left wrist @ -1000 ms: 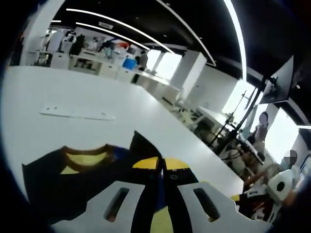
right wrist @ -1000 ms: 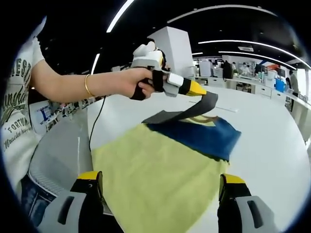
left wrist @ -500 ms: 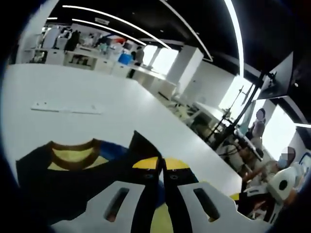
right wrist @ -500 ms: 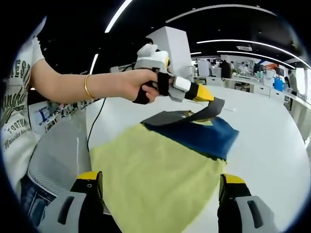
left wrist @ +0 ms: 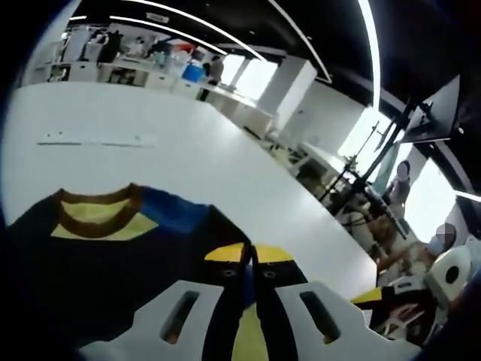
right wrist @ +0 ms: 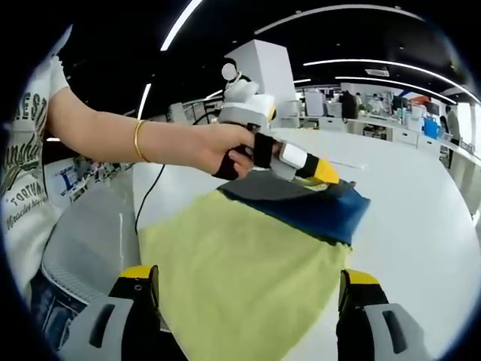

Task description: Fold the garment on the visible template until the final outline fits inside the template.

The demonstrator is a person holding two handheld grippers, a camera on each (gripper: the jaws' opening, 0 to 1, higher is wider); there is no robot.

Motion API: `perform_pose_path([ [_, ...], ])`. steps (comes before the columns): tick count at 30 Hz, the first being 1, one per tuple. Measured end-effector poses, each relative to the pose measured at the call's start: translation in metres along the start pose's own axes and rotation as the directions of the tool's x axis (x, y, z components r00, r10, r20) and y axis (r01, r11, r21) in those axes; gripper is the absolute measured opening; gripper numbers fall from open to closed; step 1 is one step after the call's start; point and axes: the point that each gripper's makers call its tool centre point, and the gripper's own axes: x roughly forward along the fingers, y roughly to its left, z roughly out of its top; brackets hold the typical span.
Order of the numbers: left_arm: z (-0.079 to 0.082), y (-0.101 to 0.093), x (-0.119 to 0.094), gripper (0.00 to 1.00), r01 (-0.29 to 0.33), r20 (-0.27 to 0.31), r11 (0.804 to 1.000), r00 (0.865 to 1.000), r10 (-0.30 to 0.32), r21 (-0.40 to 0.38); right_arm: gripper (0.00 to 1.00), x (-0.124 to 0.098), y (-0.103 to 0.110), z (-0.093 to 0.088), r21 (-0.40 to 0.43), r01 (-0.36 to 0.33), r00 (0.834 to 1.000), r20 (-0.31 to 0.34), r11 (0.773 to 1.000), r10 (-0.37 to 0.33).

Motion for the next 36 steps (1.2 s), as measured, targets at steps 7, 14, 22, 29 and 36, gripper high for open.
perform_pose_path([
  [7,-0.012,-0.012,0.007,0.17,0.065,-0.025,0.998,0.998,-0.064,0.017,0.99,0.001,0.0,0.003,0.004,0.003,1.0,0.009,1.0,-0.003],
  [14,-0.014,-0.02,0.001,0.45,0.105,-0.039,0.989,0.994,-0.101,0.105,0.99,0.002,0.003,-0.001,0.003,-0.017,1.0,-0.006,1.0,0.017],
  [22,-0.003,-0.011,-0.022,0.76,0.106,0.004,0.982,0.994,-0.108,0.157,0.99,0.0,0.007,0.002,-0.007,-0.053,0.999,-0.009,0.999,0.053],
  [29,-0.001,0.001,-0.049,0.91,0.096,0.036,0.974,0.994,-0.105,0.205,0.99,-0.004,0.007,0.005,-0.027,-0.071,0.997,-0.017,0.997,0.07],
  [36,-0.002,0.002,-0.08,0.99,0.115,0.041,0.964,0.991,-0.128,0.24,0.99,-0.002,0.013,0.001,-0.047,-0.103,0.994,-0.048,0.994,0.101],
])
